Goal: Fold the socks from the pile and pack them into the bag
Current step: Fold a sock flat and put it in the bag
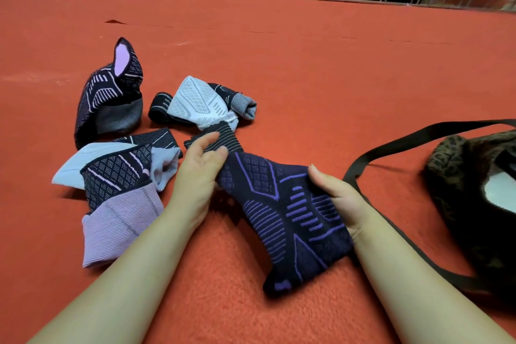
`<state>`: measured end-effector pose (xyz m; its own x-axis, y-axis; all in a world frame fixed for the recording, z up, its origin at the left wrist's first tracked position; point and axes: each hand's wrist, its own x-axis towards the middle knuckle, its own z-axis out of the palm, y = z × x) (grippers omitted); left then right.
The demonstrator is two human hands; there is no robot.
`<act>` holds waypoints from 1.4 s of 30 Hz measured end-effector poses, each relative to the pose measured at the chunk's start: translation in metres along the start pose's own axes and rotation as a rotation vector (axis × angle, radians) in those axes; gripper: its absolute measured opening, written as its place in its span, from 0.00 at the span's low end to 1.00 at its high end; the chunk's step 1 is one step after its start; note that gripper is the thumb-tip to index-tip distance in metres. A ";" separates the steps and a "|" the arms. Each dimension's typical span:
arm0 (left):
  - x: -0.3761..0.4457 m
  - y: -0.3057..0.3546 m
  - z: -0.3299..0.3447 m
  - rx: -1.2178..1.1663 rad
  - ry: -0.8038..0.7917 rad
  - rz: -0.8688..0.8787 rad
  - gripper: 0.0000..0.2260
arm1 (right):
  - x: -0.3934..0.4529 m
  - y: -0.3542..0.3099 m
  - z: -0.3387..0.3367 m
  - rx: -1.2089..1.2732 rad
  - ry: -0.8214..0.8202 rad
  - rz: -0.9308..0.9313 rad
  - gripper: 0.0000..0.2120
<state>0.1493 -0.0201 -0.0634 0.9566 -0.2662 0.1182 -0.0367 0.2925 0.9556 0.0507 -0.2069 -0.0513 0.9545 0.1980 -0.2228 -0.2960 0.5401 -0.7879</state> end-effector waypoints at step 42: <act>0.034 0.060 0.051 0.427 -0.155 0.325 0.20 | 0.036 -0.086 0.005 -0.854 0.340 -0.627 0.27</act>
<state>0.1645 -0.0583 0.0120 0.8241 -0.3659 0.4325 -0.4674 -0.0077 0.8840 0.1105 -0.2424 0.0116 0.9254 -0.2180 0.3101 0.2387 -0.3005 -0.9234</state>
